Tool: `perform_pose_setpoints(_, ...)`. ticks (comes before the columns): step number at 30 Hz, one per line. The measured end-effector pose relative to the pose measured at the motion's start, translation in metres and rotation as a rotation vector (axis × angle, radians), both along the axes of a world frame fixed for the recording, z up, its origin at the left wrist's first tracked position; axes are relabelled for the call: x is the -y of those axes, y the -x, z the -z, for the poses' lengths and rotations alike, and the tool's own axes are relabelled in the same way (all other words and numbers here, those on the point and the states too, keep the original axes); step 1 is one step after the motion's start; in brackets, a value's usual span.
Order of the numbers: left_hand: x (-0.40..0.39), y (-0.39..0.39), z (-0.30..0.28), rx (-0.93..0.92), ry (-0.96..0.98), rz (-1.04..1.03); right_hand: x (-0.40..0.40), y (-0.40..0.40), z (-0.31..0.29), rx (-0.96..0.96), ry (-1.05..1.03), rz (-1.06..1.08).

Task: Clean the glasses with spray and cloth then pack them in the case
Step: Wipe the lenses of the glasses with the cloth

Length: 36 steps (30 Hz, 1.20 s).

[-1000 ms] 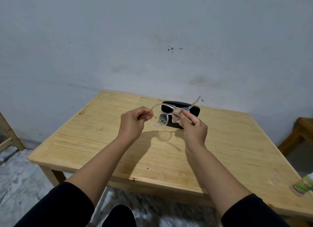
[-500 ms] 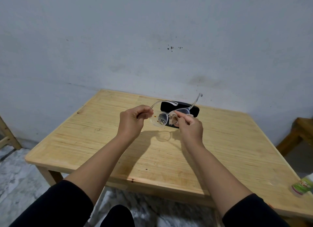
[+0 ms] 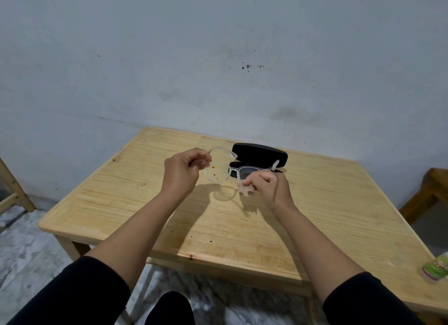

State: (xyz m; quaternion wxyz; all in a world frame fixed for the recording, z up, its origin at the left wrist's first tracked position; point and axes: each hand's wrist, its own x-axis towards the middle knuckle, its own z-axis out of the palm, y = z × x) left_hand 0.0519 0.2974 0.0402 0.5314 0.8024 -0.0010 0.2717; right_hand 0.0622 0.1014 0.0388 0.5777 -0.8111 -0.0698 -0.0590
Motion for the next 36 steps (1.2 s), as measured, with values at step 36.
perform_pose_setpoints(36,0.001,0.001,-0.004,0.056,-0.039,-0.003,0.001,0.001,-0.006,-0.044,-0.155,-0.072)
